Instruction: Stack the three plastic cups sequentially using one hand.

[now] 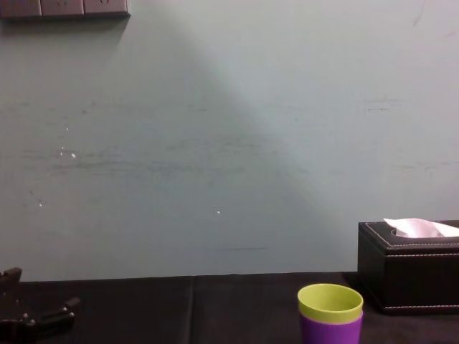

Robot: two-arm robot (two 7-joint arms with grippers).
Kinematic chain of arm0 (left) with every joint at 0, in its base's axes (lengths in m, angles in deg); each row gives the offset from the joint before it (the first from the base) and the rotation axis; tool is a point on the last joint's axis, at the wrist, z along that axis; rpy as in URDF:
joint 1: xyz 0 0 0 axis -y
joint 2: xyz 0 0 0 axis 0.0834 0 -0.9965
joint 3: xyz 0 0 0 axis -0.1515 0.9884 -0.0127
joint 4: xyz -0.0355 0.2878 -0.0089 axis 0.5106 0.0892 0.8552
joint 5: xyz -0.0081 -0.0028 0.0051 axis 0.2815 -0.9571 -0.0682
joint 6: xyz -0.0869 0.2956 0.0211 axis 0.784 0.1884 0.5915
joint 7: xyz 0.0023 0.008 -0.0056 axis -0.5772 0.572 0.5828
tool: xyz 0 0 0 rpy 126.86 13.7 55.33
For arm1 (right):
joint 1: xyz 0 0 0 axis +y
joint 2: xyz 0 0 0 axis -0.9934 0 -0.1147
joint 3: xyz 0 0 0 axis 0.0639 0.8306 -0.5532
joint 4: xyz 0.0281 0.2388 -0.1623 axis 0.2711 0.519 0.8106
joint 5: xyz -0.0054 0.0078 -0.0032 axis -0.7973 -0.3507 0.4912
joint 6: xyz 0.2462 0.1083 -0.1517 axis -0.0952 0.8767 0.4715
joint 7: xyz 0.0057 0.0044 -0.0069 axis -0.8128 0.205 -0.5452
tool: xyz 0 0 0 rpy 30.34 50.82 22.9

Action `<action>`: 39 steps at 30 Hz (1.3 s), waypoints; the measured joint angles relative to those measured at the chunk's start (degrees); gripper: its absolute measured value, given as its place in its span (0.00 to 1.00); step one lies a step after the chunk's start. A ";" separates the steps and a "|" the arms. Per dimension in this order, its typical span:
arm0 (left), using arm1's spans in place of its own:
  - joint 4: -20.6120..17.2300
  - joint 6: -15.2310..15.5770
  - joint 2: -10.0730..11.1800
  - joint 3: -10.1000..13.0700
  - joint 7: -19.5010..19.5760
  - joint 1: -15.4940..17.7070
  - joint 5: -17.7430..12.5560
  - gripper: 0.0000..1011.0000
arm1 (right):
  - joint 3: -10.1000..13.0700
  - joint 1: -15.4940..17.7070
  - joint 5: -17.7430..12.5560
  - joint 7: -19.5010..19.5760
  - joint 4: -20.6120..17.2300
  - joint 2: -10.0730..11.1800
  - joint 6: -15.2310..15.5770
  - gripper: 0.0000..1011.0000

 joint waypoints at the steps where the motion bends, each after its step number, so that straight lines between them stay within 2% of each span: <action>1: 0.00 0.00 0.00 0.00 0.00 0.00 0.00 1.00 | -0.12 0.06 0.15 -0.12 0.17 -0.02 -0.02 0.99; 12: 0.00 0.00 0.00 0.00 0.00 0.00 0.00 1.00 | -1.73 -0.53 1.70 -1.42 2.24 -1.21 -0.41 0.99; 39: 0.00 0.00 0.00 0.00 0.00 0.00 0.00 1.00 | -6.45 -8.24 2.63 -2.78 7.50 -5.56 2.29 0.99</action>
